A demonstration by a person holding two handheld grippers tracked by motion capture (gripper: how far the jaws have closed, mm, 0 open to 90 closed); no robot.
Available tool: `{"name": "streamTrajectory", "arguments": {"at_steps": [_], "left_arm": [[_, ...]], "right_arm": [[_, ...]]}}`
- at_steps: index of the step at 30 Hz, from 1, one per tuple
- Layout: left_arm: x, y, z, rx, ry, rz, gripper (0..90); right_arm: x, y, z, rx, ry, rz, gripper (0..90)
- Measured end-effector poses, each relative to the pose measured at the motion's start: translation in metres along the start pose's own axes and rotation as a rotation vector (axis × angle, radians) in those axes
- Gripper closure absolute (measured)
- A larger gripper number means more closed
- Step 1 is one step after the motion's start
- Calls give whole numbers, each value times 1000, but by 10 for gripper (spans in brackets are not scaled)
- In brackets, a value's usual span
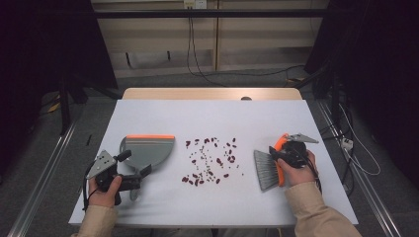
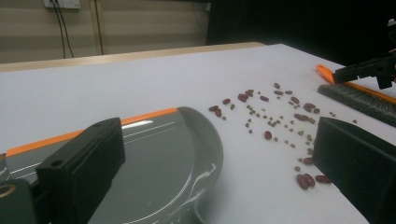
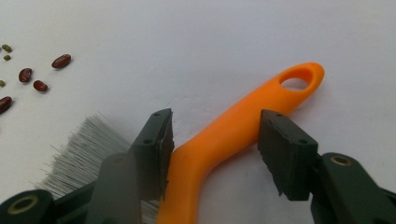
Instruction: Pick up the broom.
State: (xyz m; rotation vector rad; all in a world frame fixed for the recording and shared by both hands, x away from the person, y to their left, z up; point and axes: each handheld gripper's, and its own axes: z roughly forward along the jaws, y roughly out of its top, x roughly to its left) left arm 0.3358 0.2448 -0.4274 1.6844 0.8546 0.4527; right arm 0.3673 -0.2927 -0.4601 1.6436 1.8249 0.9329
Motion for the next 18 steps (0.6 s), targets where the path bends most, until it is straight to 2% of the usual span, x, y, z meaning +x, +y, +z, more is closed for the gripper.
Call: {"name": "streamTrajectory", "arguments": {"at_steps": [4,8,10,18], "left_arm": [[0,0,1,5,-2,6,23],[0,0,1,8,-3,10,24],[0,0,1,8,-5,8,24],[0,0,1,10,-5,7,24]], "right_arm": [[1,0,0,12,-2,-6,475],[3,0,2,37,25,-2,509],[4,1,2,45,25,-16,525],[11,8,4,88,60,-61,657]]}}
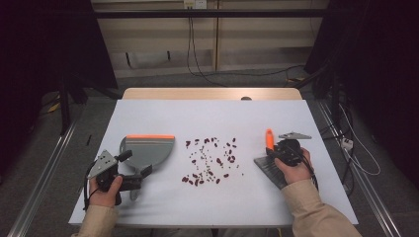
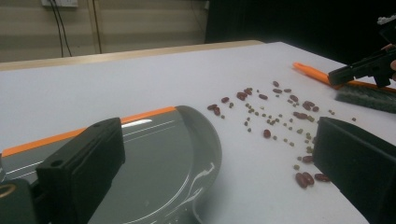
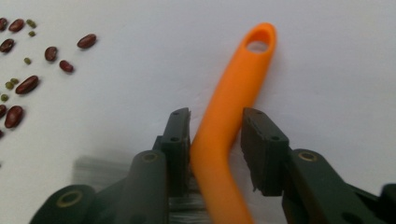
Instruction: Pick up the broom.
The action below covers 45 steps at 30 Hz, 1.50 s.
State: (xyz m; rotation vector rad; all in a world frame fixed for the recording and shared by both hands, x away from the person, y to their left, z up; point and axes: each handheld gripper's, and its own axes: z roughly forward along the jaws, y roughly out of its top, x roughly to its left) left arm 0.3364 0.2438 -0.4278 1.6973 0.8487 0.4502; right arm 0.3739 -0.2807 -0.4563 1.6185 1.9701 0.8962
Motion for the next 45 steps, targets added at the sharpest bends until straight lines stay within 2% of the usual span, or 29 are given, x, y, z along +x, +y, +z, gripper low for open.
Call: {"name": "streamTrajectory", "arguments": {"at_steps": [4,8,13,22,25,28,35,38,40,42,45], "left_arm": [[0,1,0,-6,2,-2,24],[0,0,0,-1,0,1,24],[-1,0,1,0,-2,1,24],[2,0,0,-4,0,0,24],[1,0,0,-4,-2,-6,23],[1,0,0,-8,-3,-4,24],[1,0,0,-3,-2,-3,23],[0,0,1,-2,-3,-2,24],[0,0,1,0,-6,0,24],[-1,0,2,4,-7,6,24],[-1,0,2,9,-8,10,24]], "right_arm": [[4,2,2,27,-5,-48,670],[3,5,3,44,22,-48,700],[5,12,6,60,10,-64,710],[2,20,18,38,35,-40,693],[-1,20,17,51,56,-24,634],[-2,19,16,72,62,-28,633],[-1,19,16,85,47,-60,642],[2,23,18,119,28,-92,645],[2,25,19,134,34,-103,648],[0,26,20,149,44,-86,657],[2,27,21,157,32,-75,672]]}}
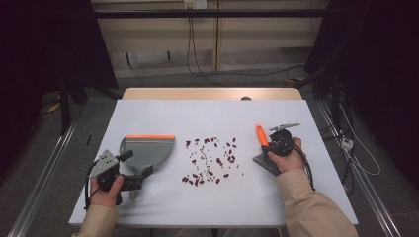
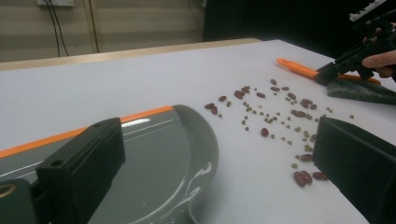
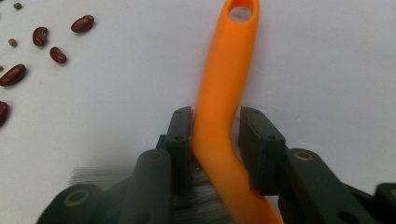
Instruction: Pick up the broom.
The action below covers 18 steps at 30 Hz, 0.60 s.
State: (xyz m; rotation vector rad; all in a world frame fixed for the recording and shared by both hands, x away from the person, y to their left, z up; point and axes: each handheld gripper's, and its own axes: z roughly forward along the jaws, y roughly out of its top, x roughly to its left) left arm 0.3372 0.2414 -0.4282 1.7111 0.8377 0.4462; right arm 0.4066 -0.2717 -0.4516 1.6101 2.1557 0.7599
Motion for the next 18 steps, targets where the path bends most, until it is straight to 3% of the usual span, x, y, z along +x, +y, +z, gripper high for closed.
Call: {"name": "streamTrajectory", "arguments": {"at_steps": [18], "left_arm": [[-2,2,1,-11,-3,3,23]], "right_arm": [[-1,-3,0,-22,7,40,677]]}}
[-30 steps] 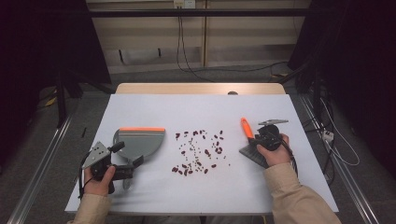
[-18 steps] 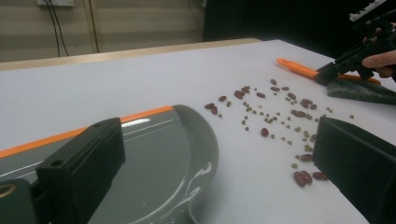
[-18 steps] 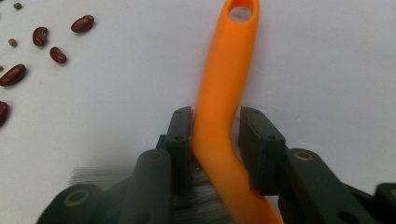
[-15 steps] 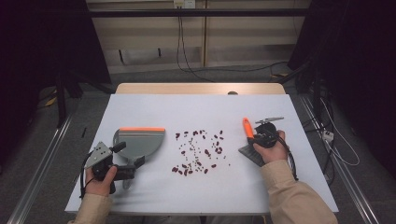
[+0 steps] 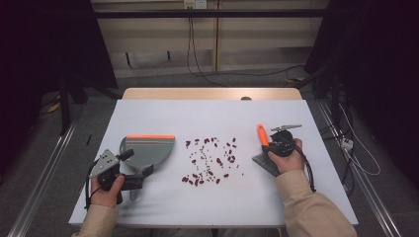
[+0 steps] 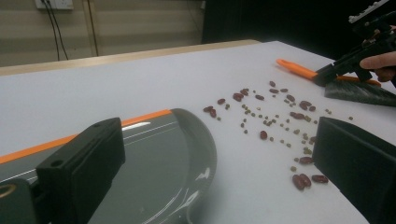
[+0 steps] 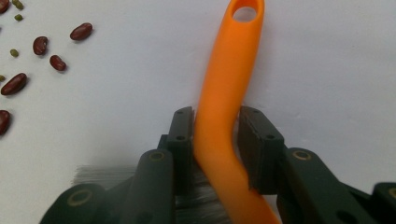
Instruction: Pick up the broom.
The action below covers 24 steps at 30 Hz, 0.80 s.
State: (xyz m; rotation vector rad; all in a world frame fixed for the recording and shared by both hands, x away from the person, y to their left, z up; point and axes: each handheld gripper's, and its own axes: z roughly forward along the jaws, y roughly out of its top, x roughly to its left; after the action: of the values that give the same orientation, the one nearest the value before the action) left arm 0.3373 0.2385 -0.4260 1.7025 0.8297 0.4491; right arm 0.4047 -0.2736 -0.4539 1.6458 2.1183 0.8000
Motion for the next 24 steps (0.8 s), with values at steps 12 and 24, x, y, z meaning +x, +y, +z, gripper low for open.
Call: {"name": "streamTrajectory", "arguments": {"at_steps": [12,24], "left_arm": [[0,2,-3,-9,9,5,23],[0,2,-4,-11,10,0,24]], "right_arm": [[0,-1,-1,-13,-1,4,680],[-3,0,-4,-34,20,18,690]]}}
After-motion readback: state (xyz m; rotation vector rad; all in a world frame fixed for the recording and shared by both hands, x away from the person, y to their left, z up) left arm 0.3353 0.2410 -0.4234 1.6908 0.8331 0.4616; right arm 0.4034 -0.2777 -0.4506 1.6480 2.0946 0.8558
